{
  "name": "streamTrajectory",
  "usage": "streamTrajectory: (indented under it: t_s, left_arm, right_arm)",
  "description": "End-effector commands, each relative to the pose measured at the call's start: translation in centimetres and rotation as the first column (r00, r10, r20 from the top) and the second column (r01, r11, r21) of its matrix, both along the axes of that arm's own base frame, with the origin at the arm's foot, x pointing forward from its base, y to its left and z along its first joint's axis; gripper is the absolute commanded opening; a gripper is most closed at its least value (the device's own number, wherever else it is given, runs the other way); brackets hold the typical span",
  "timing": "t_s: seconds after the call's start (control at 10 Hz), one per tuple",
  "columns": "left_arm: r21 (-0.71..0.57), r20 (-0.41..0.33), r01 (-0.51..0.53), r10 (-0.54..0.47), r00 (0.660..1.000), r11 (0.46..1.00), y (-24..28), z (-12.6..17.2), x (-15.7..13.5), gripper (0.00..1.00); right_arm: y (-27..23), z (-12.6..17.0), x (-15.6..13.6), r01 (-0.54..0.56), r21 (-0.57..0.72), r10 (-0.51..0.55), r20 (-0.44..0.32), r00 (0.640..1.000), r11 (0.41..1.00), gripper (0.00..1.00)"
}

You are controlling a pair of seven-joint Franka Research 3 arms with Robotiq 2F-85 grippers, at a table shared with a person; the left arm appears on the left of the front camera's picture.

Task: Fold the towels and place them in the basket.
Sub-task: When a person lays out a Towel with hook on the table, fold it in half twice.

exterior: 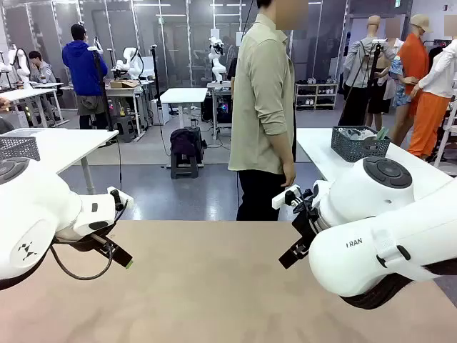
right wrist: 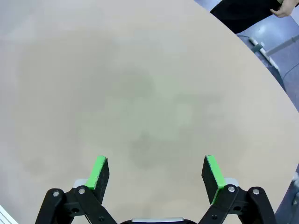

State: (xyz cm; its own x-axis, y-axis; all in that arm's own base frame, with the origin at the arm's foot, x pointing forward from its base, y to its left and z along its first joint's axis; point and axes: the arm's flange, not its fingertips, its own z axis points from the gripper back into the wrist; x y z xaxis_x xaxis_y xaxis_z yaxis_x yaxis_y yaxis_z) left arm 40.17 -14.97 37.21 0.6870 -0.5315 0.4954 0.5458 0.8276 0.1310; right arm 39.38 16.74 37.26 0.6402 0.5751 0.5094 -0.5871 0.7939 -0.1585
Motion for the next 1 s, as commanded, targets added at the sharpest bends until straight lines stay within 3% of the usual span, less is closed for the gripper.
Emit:
streamTrajectory:
  t_s: [0.0, 0.9]
  left_arm:
    - [0.0, 0.0, 0.001, -0.001, 1.0, 1.0, -0.03, 0.0, -0.01, 1.0]
    - [0.0, 0.0, 0.0, 0.0, 1.0, 1.0, -0.02, 0.0, -0.01, 1.0]
  right_arm:
    - [0.0, 0.0, 0.0, 0.0, 0.0, 0.0, 0.0, 1.0, 1.0, 1.0]
    - [0.01, 0.0, 0.0, -0.002, -0.002, 0.002, 0.001, 1.0, 1.0, 1.0]
